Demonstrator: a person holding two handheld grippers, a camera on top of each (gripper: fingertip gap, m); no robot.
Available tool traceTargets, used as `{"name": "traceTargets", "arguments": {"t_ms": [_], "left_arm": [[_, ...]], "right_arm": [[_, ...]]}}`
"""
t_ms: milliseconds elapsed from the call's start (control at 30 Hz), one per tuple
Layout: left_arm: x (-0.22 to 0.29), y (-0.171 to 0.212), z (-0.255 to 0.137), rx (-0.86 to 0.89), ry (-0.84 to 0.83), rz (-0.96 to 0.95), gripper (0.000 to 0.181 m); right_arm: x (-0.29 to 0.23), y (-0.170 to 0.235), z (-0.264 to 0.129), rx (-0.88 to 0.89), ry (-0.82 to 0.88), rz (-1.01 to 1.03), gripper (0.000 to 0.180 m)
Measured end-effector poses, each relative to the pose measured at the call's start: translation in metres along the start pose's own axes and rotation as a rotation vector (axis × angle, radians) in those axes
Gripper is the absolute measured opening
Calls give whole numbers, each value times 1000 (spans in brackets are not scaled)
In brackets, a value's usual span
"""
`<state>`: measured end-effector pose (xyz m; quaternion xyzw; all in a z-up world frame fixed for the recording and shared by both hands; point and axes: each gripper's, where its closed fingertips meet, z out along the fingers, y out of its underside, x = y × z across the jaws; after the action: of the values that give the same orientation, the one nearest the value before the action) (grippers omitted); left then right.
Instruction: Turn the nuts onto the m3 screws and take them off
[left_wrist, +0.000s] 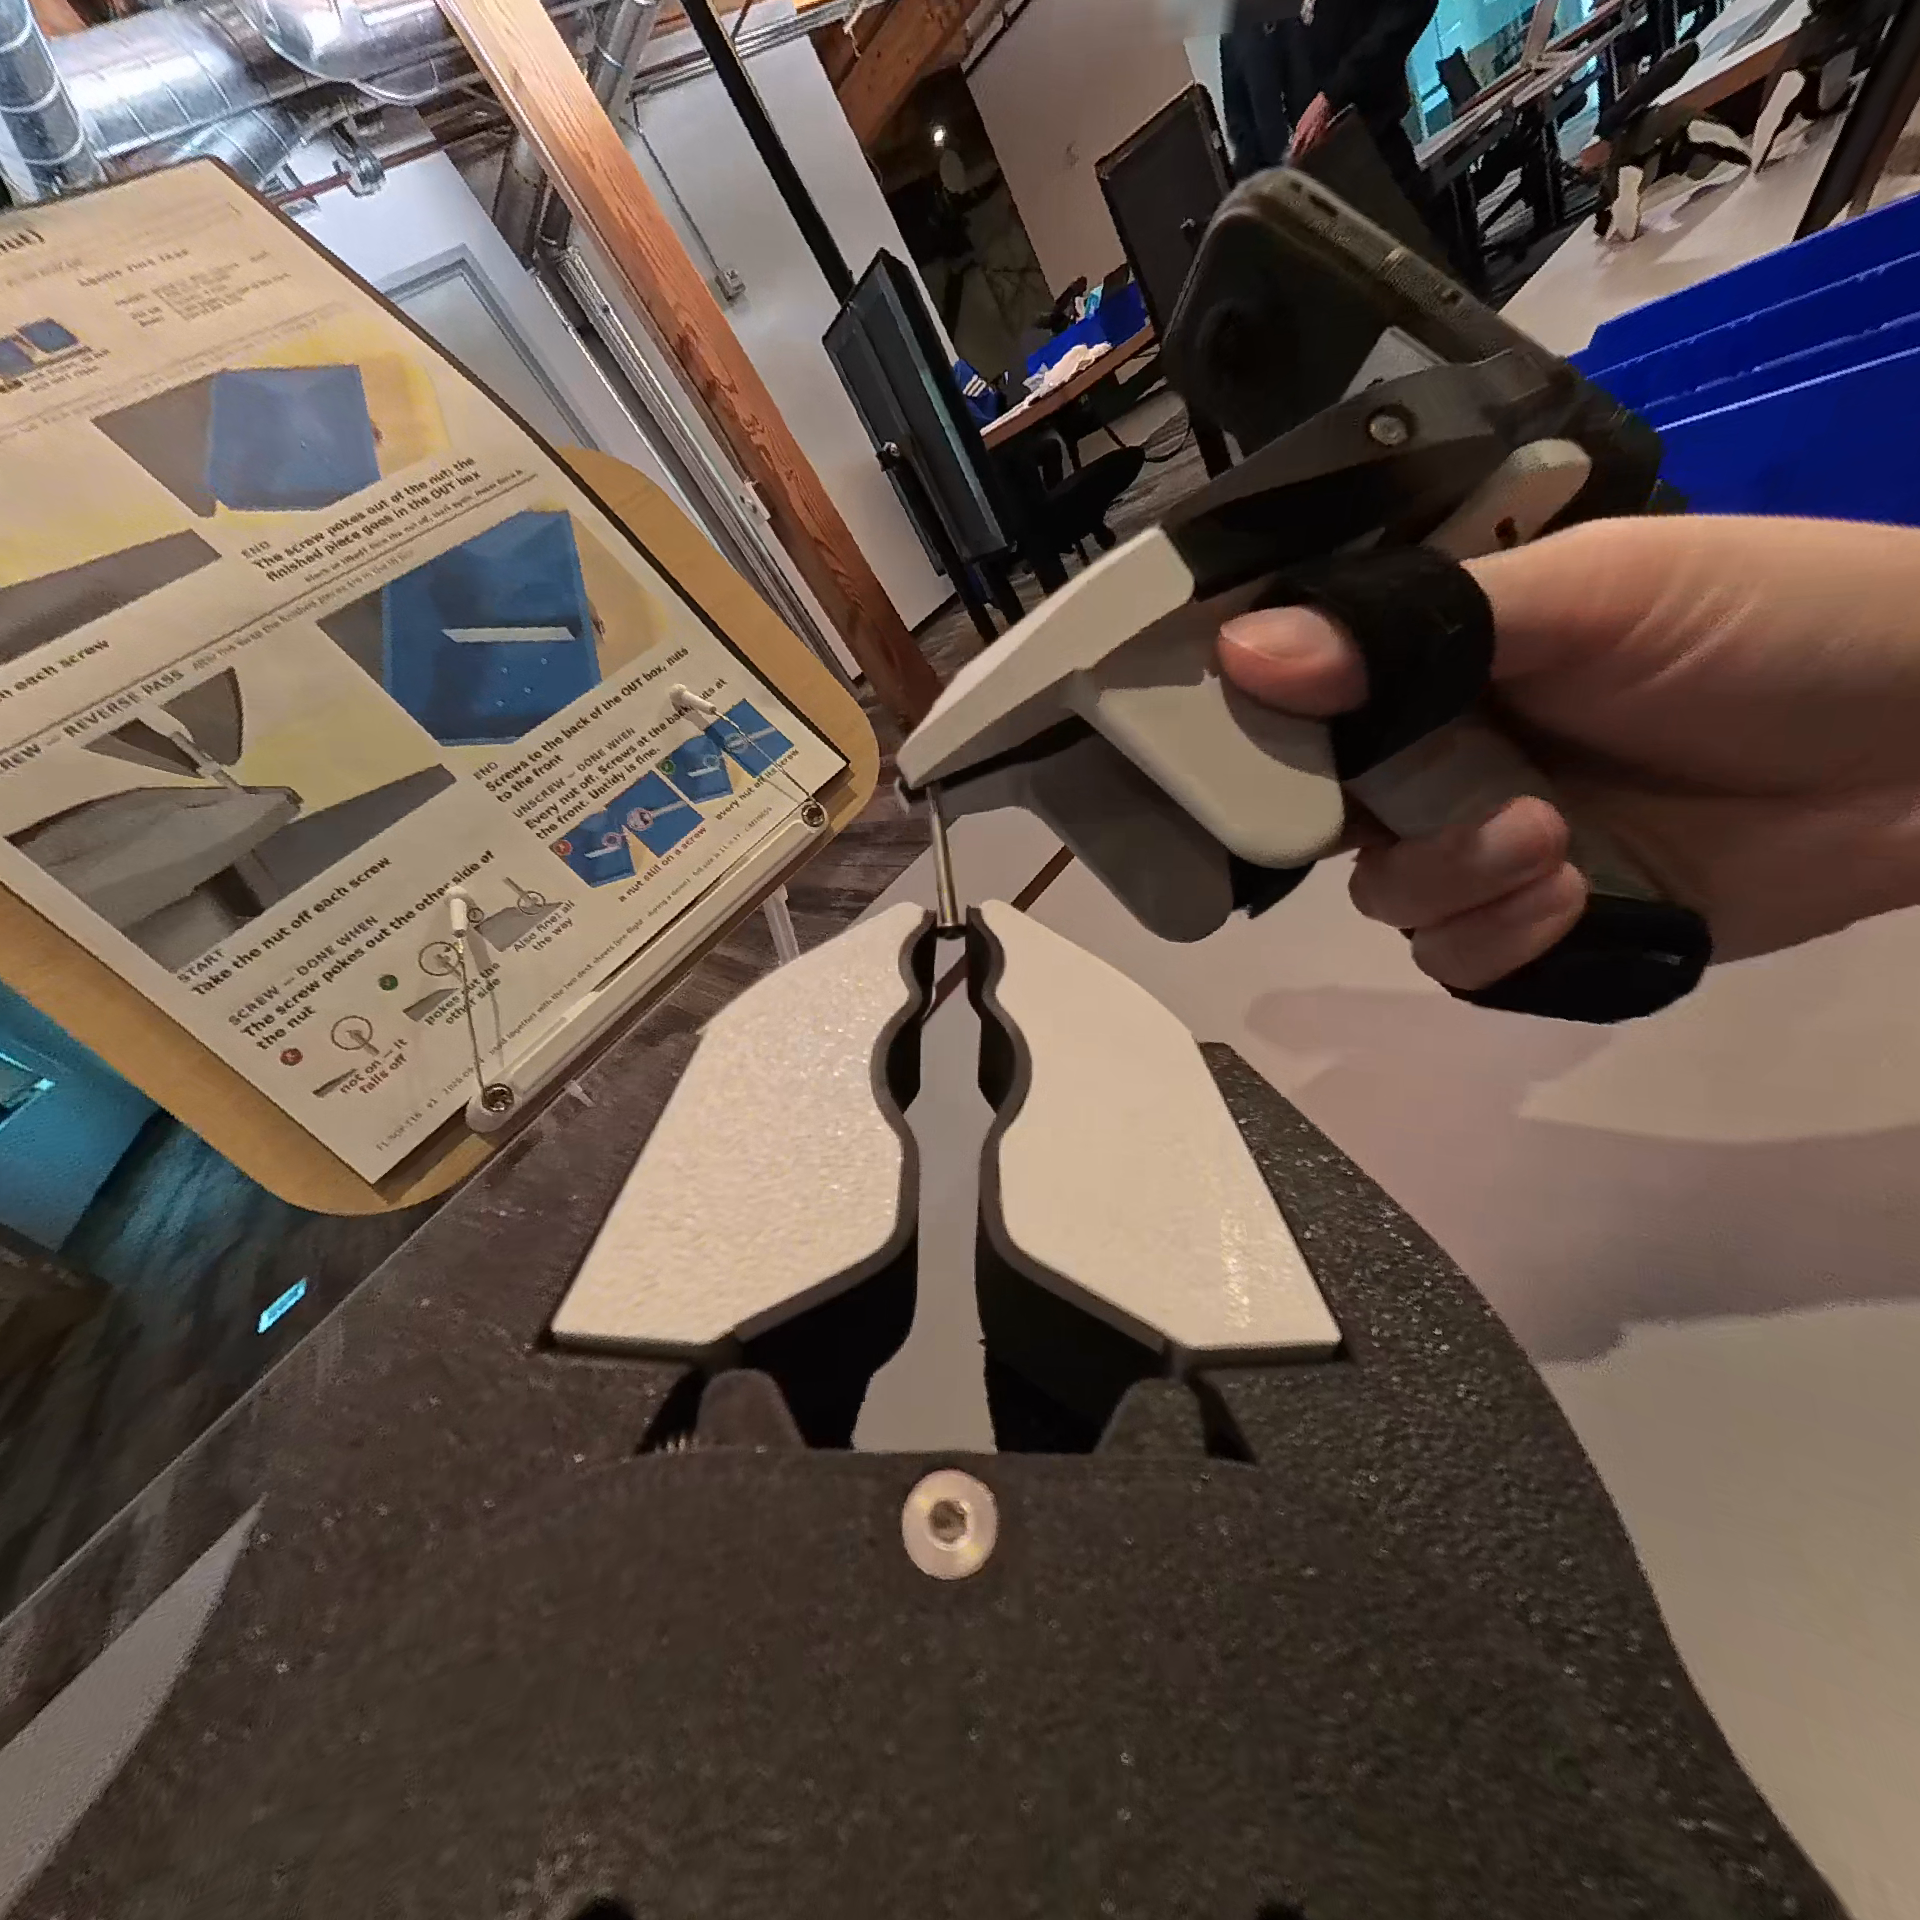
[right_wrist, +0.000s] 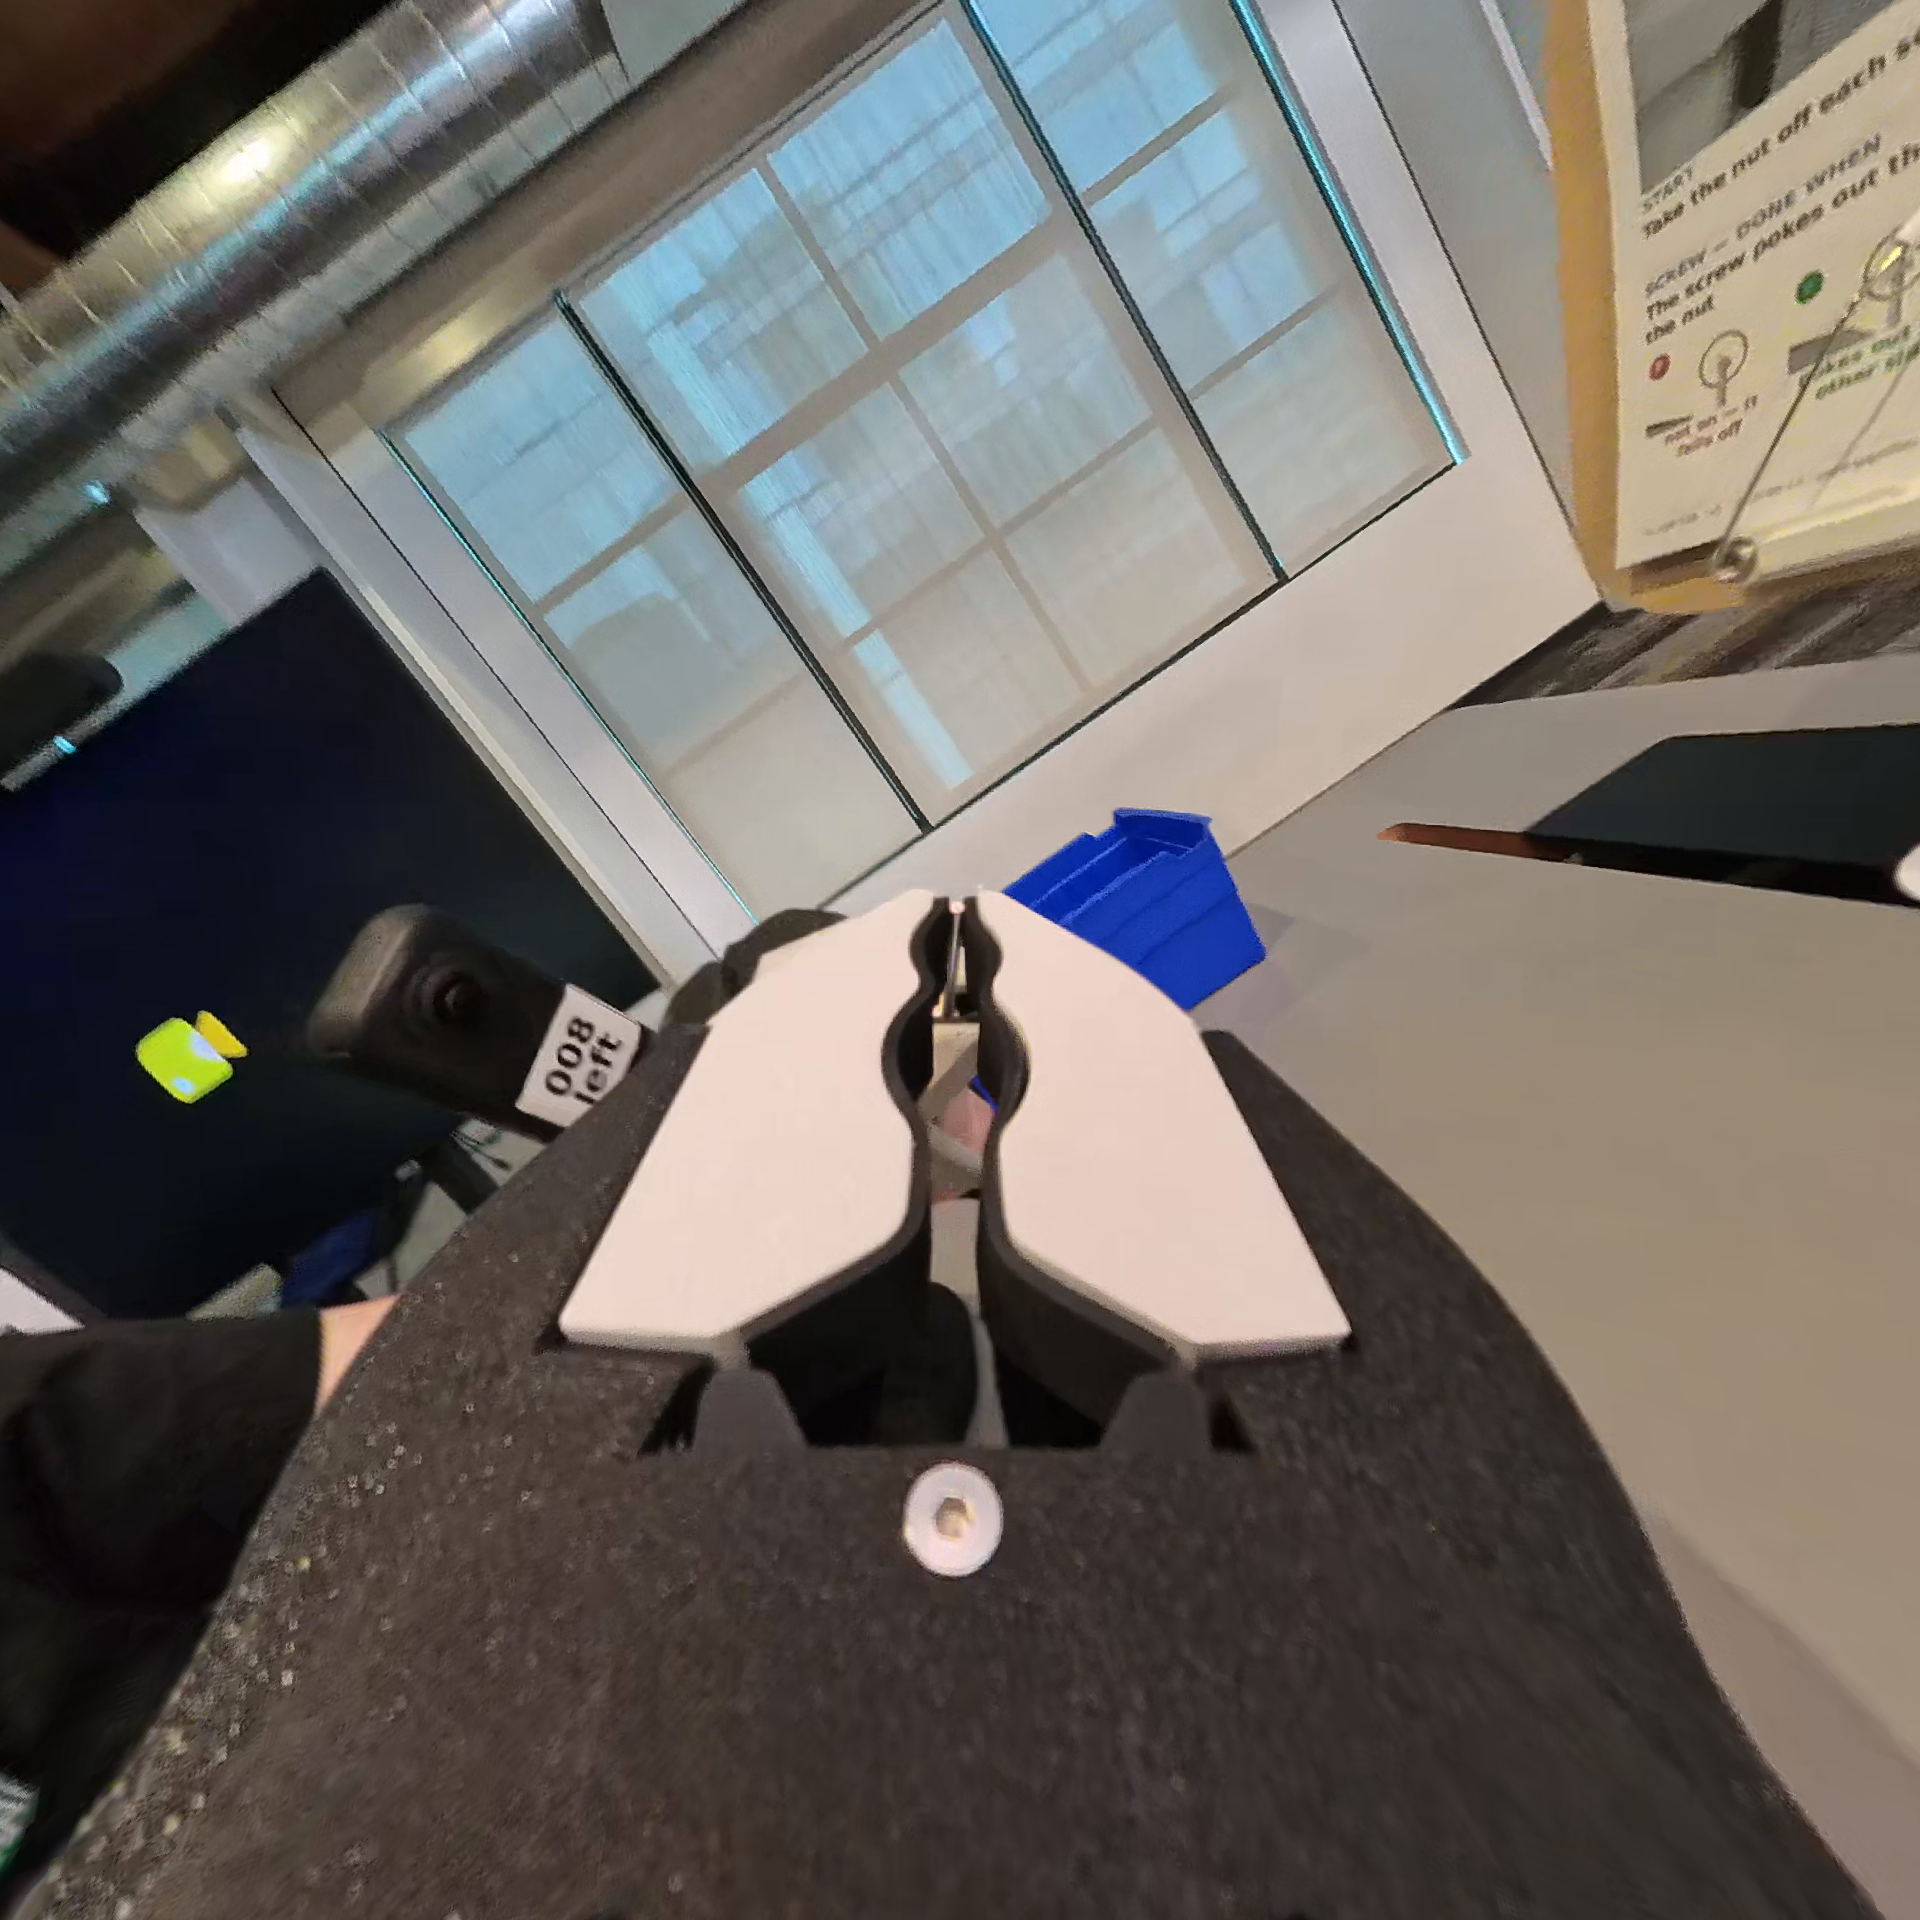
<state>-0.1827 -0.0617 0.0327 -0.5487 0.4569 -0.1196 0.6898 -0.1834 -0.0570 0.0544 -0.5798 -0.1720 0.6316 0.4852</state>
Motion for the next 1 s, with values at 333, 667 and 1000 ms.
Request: {"name": "traceTargets", "arguments": {"t_ms": [333, 667, 1000], "left_arm": [[3, 1, -4, -62, 144, -215, 6], [15, 13, -10, -270, 536, -549, 10], [26, 27, -4, -384, 645, -643, 4]], "right_arm": [[1, 13, 2, -154, 88, -253, 2], [7, 27, -1, -269, 111, -202, 2], [18, 35, -5, -302, 89, -94, 2]]}}
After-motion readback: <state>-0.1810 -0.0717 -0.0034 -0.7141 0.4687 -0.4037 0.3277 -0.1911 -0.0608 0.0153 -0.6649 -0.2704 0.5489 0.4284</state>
